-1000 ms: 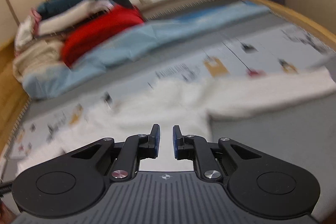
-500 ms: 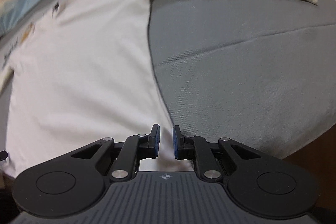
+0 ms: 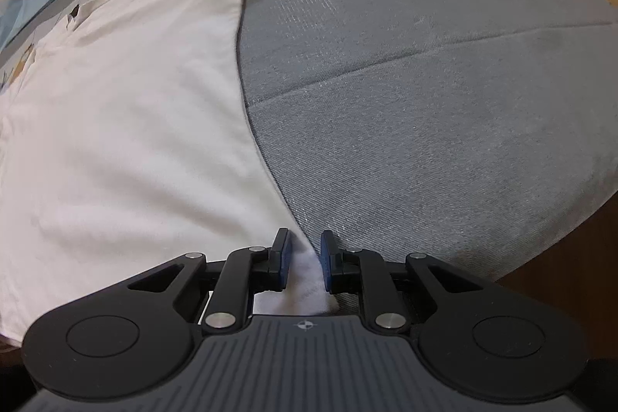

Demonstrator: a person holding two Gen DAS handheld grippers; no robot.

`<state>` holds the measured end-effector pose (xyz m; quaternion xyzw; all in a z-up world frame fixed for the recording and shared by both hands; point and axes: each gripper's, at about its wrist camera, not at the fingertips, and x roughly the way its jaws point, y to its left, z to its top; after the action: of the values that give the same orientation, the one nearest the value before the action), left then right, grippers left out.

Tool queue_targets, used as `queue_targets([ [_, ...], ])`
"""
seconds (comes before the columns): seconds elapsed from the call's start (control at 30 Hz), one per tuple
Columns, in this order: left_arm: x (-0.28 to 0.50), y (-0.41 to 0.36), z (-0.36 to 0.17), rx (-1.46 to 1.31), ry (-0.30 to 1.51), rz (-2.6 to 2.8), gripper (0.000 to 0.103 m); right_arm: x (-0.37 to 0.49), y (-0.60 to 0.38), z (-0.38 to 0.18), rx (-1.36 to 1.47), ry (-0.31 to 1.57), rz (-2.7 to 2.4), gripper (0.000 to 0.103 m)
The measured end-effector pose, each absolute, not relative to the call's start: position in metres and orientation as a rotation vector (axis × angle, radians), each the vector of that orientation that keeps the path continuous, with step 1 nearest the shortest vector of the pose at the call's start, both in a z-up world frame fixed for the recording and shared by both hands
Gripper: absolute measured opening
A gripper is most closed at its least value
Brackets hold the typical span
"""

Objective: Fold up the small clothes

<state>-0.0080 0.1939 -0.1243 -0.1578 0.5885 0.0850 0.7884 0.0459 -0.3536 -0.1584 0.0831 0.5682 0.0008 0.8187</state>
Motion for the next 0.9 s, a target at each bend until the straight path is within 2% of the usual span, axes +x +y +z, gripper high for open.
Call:
queue_targets([
  [0.23,-0.012,0.191,-0.121,-0.318,1.259,0.182,0.006,0.046,-0.346,-0.158,0.150,1.208,-0.015,0.017],
  [0.27,-0.012,0.190,-0.120,-0.317,1.258,0.182,0.006,0.046,-0.345,-0.157,0.152,1.205,-0.015,0.015],
  [0.3,-0.013,0.189,-0.119,-0.314,1.257,0.180,0.005,0.046,-0.345,-0.156,0.157,1.199,-0.009,0.005],
  [0.4,-0.014,0.187,-0.116,-0.298,1.243,0.173,0.003,0.043,-0.347,-0.148,0.173,1.145,-0.028,0.003],
  [0.5,-0.017,0.185,-0.106,-0.301,1.224,0.155,0.002,0.041,-0.362,-0.132,0.263,1.070,-0.065,0.003],
  [0.73,-0.015,0.176,-0.118,-0.230,1.321,0.168,0.003,0.042,-0.352,-0.152,0.201,1.179,-0.101,0.003],
  [0.9,-0.015,0.171,-0.104,-0.190,1.231,0.170,0.006,0.039,-0.352,-0.133,0.184,1.073,-0.186,0.005],
])
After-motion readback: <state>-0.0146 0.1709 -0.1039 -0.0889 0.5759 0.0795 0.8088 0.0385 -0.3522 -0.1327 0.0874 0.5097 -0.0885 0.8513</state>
